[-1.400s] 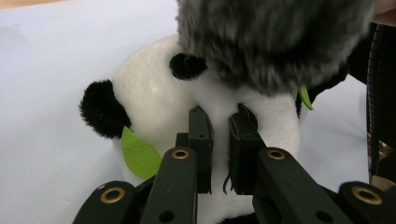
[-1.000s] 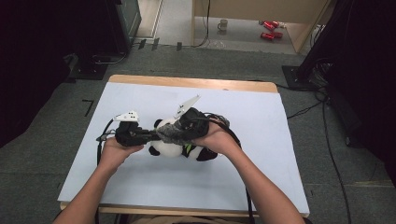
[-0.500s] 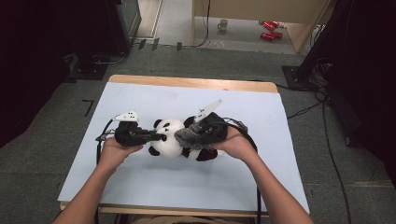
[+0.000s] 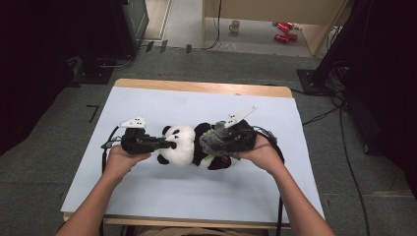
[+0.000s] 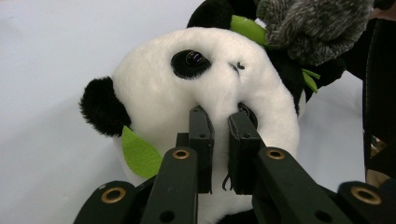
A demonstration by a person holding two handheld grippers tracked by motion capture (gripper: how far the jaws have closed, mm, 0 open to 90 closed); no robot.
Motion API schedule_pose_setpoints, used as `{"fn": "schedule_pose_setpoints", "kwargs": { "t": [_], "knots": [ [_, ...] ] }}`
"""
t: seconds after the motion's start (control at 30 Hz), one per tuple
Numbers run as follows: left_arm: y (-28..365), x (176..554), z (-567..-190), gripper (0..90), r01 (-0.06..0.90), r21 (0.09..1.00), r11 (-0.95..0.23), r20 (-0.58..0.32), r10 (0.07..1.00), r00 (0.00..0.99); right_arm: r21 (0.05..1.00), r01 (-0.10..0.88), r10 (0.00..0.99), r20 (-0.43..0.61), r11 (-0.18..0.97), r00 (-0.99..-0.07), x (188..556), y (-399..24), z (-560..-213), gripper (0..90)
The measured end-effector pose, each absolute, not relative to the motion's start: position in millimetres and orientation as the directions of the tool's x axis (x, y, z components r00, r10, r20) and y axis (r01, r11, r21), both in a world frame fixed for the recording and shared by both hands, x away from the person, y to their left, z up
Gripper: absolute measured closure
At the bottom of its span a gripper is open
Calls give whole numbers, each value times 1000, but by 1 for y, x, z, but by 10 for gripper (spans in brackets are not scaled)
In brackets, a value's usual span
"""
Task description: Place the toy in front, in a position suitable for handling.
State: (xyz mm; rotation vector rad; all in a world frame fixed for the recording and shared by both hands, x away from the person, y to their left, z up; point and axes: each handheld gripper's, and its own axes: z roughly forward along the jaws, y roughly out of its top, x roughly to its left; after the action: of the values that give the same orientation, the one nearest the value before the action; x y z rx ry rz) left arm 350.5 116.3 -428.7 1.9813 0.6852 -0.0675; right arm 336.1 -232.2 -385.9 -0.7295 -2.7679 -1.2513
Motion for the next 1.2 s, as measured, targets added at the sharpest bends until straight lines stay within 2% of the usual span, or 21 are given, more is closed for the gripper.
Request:
{"fn": "schedule_pose_setpoints", "kwargs": {
  "t": [0.17,0.33,0.6,0.93,1.13,1.2],
  "knots": [
    [116,351,-429,831,500,799,-334,-339,437,833,699,428,438,180,573,-881,335,-243,-382,774],
    [116,351,-428,832,501,800,-330,-340,440,831,731,450,450,216,514,-866,338,-244,-368,774],
    [115,350,-427,831,496,803,-330,-335,438,834,762,411,409,210,501,-888,351,-211,-348,774],
    [114,349,-426,831,492,806,-330,-334,434,837,757,371,363,189,538,-912,365,-152,-342,773],
    [113,349,-425,832,490,806,-333,-333,430,839,702,374,355,183,606,-917,371,-125,-359,771],
    [114,349,-426,832,494,803,-333,-340,425,839,707,384,355,198,594,-914,370,-125,-364,771]
  ]
}}
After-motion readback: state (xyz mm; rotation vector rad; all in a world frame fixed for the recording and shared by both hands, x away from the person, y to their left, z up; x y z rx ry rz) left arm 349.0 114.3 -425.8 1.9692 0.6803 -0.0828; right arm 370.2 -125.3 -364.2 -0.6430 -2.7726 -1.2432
